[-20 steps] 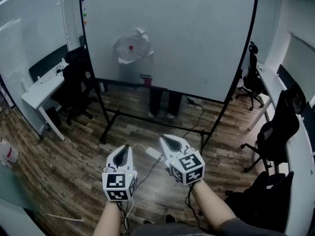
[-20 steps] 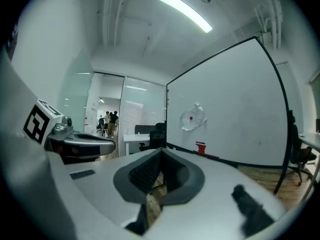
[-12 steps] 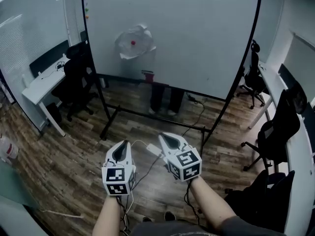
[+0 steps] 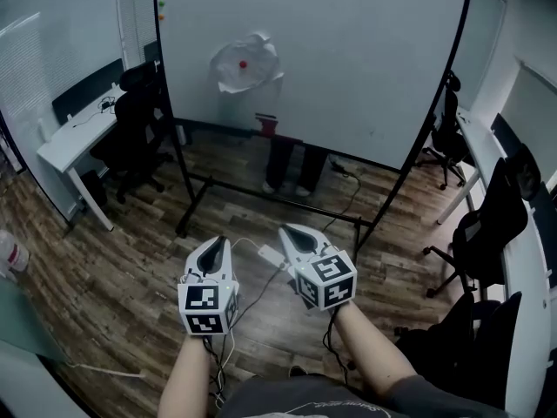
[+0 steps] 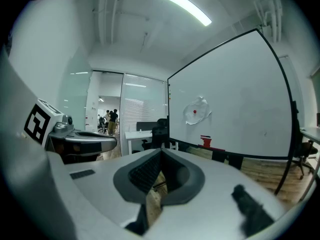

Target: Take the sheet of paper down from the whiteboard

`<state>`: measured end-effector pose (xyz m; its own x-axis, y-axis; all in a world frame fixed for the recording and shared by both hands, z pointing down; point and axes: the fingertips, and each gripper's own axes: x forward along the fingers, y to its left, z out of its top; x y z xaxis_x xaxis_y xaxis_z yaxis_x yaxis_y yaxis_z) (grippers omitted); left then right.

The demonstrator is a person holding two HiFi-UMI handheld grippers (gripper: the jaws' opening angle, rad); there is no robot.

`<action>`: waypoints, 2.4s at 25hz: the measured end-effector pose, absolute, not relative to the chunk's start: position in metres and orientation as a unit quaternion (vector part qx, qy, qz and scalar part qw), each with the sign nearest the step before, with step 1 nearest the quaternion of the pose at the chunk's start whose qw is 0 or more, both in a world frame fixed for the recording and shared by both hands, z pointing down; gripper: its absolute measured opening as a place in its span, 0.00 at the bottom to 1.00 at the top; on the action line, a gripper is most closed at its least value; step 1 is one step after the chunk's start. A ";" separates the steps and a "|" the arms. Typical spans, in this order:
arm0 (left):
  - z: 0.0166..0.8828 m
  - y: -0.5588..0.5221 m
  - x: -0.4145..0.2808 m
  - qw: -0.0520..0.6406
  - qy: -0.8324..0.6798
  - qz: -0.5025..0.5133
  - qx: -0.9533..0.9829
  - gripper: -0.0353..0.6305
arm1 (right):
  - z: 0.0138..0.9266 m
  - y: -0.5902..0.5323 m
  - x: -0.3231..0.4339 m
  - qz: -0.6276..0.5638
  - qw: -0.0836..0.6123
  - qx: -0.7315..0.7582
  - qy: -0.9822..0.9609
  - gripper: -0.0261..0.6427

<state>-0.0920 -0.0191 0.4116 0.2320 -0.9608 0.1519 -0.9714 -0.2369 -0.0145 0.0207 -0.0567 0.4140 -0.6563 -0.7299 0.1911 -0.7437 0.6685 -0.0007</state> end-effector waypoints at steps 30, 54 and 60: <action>0.427 -0.183 -0.127 0.063 -0.610 0.068 0.787 0.09 | 0.443 -0.241 0.010 0.087 0.071 0.431 -0.895 0.07; 0.406 -0.337 -0.100 0.044 -0.632 0.075 0.770 0.09 | 0.432 -0.409 0.041 0.110 0.040 0.434 -0.893 0.07; 0.398 -0.365 -0.115 0.029 -0.627 0.062 0.776 0.09 | 0.425 -0.432 0.034 0.112 0.031 0.452 -0.884 0.08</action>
